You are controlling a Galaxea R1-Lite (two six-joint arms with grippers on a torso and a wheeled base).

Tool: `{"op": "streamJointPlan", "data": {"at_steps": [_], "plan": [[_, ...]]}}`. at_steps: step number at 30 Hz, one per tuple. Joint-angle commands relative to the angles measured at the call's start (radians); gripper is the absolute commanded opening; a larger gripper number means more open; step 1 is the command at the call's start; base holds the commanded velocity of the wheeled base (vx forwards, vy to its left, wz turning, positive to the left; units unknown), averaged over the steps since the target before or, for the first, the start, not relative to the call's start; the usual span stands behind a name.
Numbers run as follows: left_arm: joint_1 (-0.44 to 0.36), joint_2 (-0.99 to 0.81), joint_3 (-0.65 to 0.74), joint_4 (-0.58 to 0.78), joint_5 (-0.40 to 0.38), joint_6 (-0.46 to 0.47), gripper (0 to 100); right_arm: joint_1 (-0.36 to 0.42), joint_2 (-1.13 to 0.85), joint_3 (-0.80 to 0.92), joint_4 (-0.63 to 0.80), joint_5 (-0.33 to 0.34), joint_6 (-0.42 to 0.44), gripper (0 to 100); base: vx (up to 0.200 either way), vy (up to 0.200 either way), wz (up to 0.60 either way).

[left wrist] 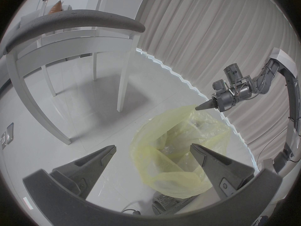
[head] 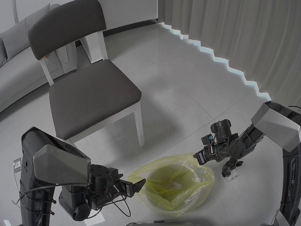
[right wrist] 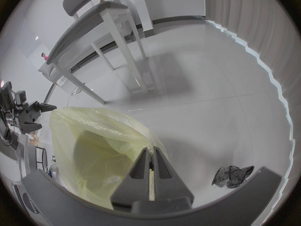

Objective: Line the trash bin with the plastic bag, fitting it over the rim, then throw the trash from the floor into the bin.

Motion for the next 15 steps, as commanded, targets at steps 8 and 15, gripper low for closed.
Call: {"op": "streamJointPlan", "data": {"at_steps": [8, 15], "plan": [[0.010, 0.018, -0.017, -0.018, 0.001, -0.001, 100, -0.039, 0.018, -0.083, 0.084, 0.000, -0.006, 0, 0.000, 0.000, 0.00], [0.031, 0.070, -0.060, -0.018, 0.001, 0.001, 100, -0.010, 0.088, -0.088, 0.075, 0.000, -0.011, 0, 0.000, 0.000, 0.00]]}}
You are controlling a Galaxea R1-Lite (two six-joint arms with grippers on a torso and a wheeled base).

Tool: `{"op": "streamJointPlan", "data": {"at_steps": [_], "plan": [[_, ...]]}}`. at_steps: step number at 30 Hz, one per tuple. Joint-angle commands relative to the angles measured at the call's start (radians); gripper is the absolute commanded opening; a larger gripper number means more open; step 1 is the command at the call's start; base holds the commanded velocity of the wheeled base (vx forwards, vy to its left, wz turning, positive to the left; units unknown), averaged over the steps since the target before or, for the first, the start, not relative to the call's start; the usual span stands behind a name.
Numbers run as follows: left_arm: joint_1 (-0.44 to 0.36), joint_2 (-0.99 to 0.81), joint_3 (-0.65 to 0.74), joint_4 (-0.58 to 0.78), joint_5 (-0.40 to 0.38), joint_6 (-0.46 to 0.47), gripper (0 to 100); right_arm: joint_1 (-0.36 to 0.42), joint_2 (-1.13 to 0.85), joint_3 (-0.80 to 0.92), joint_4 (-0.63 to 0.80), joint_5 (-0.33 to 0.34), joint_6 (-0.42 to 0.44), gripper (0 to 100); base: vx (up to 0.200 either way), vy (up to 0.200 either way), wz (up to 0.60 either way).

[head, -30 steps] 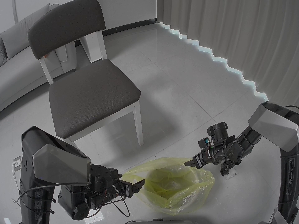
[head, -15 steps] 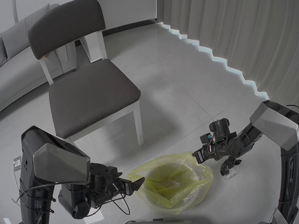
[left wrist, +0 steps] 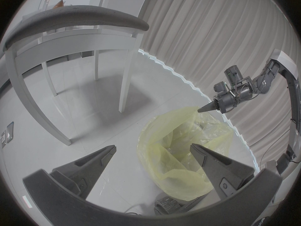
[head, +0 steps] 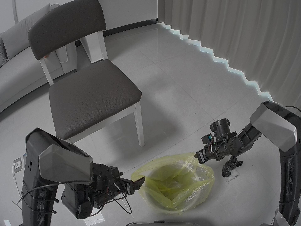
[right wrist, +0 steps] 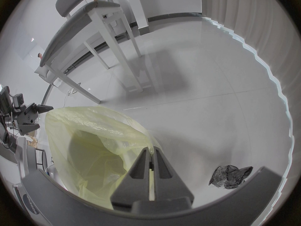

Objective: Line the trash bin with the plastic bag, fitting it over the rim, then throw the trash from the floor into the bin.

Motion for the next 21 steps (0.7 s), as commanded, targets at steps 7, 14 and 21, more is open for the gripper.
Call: {"op": "streamJointPlan", "data": {"at_steps": [7, 14, 21], "plan": [[0.024, 0.048, -0.031, -0.018, -0.003, 0.000, 100, 0.020, 0.050, 0.025, -0.001, 0.000, -0.045, 100, 0.000, 0.000, 0.00], [0.050, 0.105, -0.069, -0.018, -0.009, 0.003, 100, -0.001, -0.076, 0.106, 0.002, -0.003, -0.017, 100, 0.000, 0.000, 0.00], [0.073, 0.122, -0.083, -0.018, -0.010, 0.005, 100, -0.007, -0.166, 0.224, 0.006, -0.013, -0.016, 100, 0.000, 0.000, 0.00]]}}
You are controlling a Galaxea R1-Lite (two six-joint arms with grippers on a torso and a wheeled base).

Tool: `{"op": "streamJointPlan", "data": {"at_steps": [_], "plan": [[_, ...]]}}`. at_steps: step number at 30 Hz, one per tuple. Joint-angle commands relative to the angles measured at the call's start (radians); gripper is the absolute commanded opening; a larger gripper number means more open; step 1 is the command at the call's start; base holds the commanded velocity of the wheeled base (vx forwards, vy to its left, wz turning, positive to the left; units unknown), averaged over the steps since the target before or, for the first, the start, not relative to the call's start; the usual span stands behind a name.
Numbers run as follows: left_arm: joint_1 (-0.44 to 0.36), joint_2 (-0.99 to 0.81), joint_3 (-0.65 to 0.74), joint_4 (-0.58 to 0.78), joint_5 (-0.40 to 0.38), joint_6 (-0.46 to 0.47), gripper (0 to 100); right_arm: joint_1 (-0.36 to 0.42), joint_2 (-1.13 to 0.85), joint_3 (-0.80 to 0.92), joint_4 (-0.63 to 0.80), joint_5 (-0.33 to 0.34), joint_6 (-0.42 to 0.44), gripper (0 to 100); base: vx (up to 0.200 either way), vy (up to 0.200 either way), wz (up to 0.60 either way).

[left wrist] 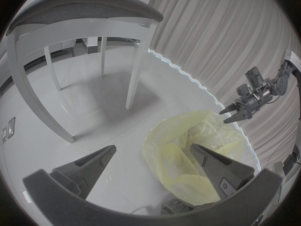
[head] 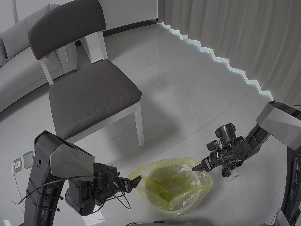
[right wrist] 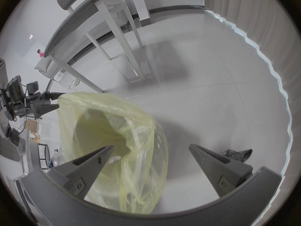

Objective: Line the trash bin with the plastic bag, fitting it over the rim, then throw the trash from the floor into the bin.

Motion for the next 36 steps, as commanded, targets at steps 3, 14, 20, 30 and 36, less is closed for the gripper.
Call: {"op": "streamJointPlan", "data": {"at_steps": [3, 14, 20, 30, 36], "plan": [[0.020, 0.016, -0.008, -0.018, -0.003, 0.002, 100, -0.002, -0.121, 0.175, -0.001, -0.021, 0.000, 100, 0.000, 0.000, 0.00], [0.012, 0.004, -0.010, -0.018, -0.001, 0.004, 100, 0.008, -0.111, 0.297, -0.024, -0.029, -0.004, 100, 0.000, 0.000, 0.00], [0.011, 0.005, -0.024, -0.018, -0.001, 0.005, 100, 0.016, -0.088, 0.305, -0.028, -0.030, 0.002, 0, 0.000, 0.000, 0.00], [0.017, 0.053, -0.062, -0.015, -0.001, 0.014, 0, 0.016, -0.068, 0.297, -0.039, -0.037, 0.000, 0, 0.000, 0.000, 0.00], [0.020, 0.053, -0.113, 0.110, 0.009, 0.014, 0, 0.008, -0.025, 0.277, -0.056, -0.112, -0.006, 0, 0.000, 0.000, 0.00]]}}
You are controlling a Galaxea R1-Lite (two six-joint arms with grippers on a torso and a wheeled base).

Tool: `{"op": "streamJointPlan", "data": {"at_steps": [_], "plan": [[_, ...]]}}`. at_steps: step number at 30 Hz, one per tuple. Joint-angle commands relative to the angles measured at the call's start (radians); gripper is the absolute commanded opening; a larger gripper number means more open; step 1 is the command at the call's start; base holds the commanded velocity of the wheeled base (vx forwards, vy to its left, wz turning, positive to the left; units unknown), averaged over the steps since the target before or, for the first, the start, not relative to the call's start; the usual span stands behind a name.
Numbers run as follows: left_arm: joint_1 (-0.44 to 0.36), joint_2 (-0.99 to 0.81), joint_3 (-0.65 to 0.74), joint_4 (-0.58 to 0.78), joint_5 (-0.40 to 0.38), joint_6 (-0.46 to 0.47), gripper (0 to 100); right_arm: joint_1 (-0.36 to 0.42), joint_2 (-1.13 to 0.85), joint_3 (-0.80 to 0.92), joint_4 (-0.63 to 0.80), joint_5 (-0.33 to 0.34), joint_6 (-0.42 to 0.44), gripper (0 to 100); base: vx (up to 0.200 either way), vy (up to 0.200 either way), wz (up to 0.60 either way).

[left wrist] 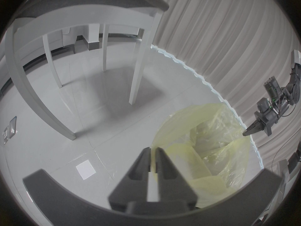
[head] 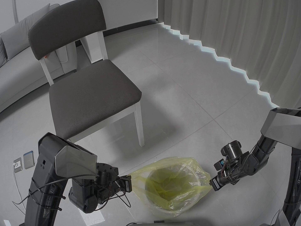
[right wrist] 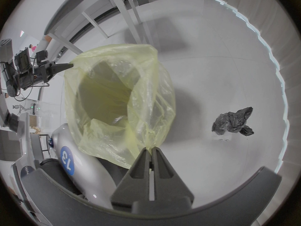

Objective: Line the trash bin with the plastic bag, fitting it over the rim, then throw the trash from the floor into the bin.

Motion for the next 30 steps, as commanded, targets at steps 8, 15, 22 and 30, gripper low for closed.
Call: {"op": "streamJointPlan", "data": {"at_steps": [8, 15, 22, 30], "plan": [[-0.015, -0.008, -0.083, 0.153, 0.004, 0.009, 0, -0.005, 0.077, -0.043, -0.036, -0.157, -0.107, 0, 0.000, 0.000, 0.00], [-0.029, -0.033, -0.123, 0.239, 0.026, 0.072, 0, 0.011, 0.099, -0.094, -0.025, -0.209, -0.162, 0, 0.000, 0.000, 0.00], [-0.017, -0.043, -0.221, 0.333, 0.033, 0.073, 0, 0.027, 0.137, -0.172, -0.009, -0.238, -0.185, 0, 0.000, 0.000, 0.00], [-0.018, -0.033, -0.278, 0.425, 0.033, 0.075, 0, 0.027, 0.143, -0.275, 0.156, -0.238, -0.220, 0, 0.000, 0.000, 0.00]]}}
